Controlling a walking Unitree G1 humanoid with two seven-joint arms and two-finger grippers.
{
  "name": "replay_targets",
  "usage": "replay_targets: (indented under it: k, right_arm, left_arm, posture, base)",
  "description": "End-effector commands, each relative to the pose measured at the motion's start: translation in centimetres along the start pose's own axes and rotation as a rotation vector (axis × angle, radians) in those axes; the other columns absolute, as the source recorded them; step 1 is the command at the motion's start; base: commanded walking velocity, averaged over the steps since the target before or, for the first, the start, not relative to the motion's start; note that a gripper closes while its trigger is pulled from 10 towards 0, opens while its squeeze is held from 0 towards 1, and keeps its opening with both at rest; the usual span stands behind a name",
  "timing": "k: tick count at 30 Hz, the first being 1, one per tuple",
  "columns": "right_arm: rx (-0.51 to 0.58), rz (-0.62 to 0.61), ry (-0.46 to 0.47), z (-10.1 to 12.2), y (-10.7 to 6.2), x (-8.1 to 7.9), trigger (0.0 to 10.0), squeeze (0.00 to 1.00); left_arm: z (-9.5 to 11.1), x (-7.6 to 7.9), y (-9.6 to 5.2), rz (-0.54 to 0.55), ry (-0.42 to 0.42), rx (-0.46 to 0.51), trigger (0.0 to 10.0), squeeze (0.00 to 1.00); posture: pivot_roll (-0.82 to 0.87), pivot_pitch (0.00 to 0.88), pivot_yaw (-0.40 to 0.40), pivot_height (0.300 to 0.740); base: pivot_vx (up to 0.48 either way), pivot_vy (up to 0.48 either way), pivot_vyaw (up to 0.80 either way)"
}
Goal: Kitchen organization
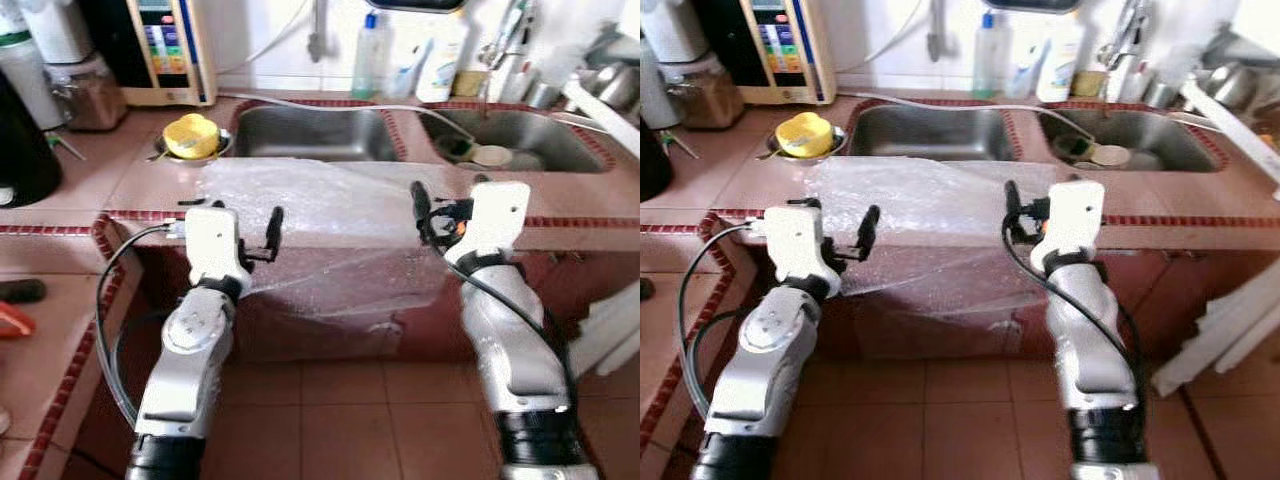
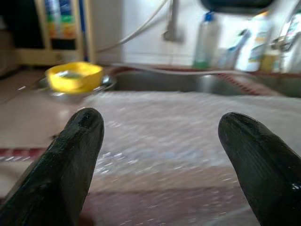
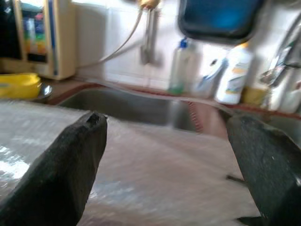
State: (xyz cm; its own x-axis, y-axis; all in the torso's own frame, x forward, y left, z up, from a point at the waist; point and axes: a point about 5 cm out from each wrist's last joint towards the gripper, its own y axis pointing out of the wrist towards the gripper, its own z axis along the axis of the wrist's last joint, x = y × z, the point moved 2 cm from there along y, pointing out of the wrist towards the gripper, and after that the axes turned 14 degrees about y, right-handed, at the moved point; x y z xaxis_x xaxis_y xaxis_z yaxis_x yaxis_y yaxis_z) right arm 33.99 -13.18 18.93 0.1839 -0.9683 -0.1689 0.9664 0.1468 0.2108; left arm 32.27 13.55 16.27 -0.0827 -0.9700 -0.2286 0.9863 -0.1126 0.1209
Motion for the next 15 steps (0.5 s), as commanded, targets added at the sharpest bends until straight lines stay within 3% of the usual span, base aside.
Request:
replay_targets:
  k: [1, 4, 15]
  right_arm:
    - [0.002, -0.026, -0.013, 0.2, -0.1, 0.9, 10.0, 0.00]
    - [0.000, -0.028, -0.015, 0.3, -0.4, 1.0, 10.0, 0.00]
    - [-0.018, -0.034, -0.018, 0.1, -1.0, 1.2, 10.0, 0.00]
  left_arm:
    - [0.1, 0.7, -0.1, -0.016, -0.003, -0.001, 10.0, 0.00]
    - [0.5, 1.7, -0.4, -0.053, 0.034, 0.023, 10.0, 0.00]
    - [0.7, 2.3, -0.7, -0.083, 0.070, 0.039, 10.0, 0.00]
  posture:
    - [-0.02, 0.059, -0.047, 0.740]
    - [-0.03, 0.076, -0.057, 0.740]
    - [-0.03, 0.107, -0.060, 0.740]
  base:
    - [0.000, 0.000, 0.00]
    - [0.000, 0.000, 0.00]
    - [0.000, 0.000, 0.00]
